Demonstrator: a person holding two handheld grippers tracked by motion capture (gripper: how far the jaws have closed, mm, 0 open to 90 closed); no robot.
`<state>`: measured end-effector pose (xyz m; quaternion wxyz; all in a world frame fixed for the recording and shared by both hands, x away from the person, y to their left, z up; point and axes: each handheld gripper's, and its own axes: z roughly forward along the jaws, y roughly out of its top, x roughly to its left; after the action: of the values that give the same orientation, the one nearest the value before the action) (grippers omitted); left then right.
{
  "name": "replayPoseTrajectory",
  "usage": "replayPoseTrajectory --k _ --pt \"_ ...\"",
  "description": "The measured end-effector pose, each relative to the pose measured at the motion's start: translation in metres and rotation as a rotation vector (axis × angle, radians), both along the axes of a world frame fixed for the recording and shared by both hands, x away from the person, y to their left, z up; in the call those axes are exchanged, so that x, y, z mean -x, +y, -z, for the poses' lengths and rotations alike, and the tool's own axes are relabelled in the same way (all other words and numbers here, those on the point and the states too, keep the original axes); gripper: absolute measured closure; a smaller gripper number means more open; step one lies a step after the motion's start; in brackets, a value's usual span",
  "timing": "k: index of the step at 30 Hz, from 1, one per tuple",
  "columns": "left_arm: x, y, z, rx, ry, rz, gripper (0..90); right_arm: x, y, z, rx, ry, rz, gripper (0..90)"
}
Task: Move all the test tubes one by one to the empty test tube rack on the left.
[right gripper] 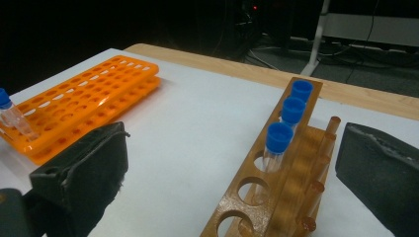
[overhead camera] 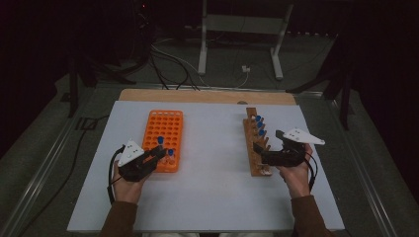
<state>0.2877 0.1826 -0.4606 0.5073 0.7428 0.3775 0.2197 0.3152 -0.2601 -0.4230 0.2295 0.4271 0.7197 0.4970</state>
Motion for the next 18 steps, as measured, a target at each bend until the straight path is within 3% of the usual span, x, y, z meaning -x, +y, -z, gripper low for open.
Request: replayPoseTrajectory --k 18 --pt "-0.007 -0.004 0.021 -0.068 0.057 -0.016 78.1 0.000 0.001 0.000 -0.002 -0.005 -0.008 0.0"
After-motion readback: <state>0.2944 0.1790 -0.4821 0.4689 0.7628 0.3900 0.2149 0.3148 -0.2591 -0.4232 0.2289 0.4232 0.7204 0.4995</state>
